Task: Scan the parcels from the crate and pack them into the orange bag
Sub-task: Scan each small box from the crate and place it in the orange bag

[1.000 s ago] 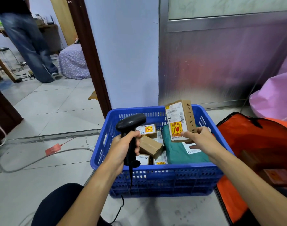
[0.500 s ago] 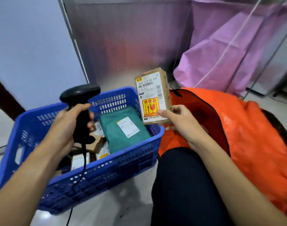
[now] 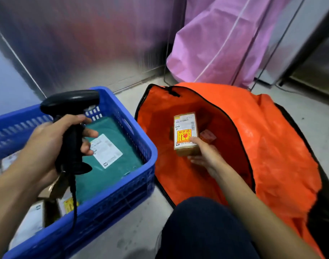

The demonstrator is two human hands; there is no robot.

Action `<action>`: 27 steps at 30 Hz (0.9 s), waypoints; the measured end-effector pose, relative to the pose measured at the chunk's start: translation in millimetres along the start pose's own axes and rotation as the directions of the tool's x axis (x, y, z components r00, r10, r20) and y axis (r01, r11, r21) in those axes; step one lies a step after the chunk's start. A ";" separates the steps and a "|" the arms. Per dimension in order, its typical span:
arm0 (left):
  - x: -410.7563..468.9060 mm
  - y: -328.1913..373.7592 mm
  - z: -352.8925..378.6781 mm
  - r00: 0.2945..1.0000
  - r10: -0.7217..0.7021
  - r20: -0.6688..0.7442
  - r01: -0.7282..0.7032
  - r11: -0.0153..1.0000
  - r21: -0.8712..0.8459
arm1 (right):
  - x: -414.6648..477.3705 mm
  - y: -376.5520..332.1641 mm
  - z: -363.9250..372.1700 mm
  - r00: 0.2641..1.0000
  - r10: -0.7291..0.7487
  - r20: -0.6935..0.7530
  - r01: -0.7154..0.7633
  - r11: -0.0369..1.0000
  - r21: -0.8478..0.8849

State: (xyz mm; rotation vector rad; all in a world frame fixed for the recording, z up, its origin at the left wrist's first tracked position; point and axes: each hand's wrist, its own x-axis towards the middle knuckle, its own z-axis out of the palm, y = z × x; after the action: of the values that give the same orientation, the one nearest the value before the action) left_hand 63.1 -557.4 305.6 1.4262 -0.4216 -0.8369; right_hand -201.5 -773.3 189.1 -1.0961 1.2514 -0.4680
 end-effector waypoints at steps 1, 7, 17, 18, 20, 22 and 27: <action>7.2 -1.9 0.7 1.000 -0.005 0.014 0.005 1.000 0.007 | 15.2 0.8 -0.1 1.000 0.026 -0.010 -0.026 0.998 0.059; 42.4 -16.8 10.0 0.999 -0.011 0.039 0.010 1.000 0.012 | 112.1 -9.2 9.3 0.981 0.167 -0.099 -0.129 0.942 0.310; 61.8 -34.7 5.7 0.994 -0.051 0.101 0.058 0.996 -0.068 | 198.8 -7.1 31.5 0.972 0.217 -0.088 -0.145 0.854 0.499; 62.1 -35.2 4.3 0.993 -0.054 0.104 0.060 0.997 -0.058 | 202.3 -6.3 34.1 0.974 0.208 -0.092 -0.140 0.868 0.477; 61.2 -36.6 4.8 0.994 -0.045 0.099 0.051 0.997 -0.050 | 202.8 -8.3 41.0 0.972 0.216 -0.091 -0.163 0.902 0.399; 57.2 -35.7 8.4 0.997 -0.035 0.074 0.039 0.998 -0.053 | 198.7 -11.6 45.7 0.964 0.245 -0.102 -0.209 0.939 0.274; 37.6 -19.7 10.4 0.998 -0.041 0.052 0.044 0.998 -0.053 | 159.3 -29.4 57.9 0.971 0.223 -0.083 -0.235 0.956 -0.174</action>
State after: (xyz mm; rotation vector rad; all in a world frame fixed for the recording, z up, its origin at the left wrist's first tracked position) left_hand 75.5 -590.4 279.7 1.3703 -0.4051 -0.9142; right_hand -91.7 -890.6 127.7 -1.0787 1.4800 -0.2156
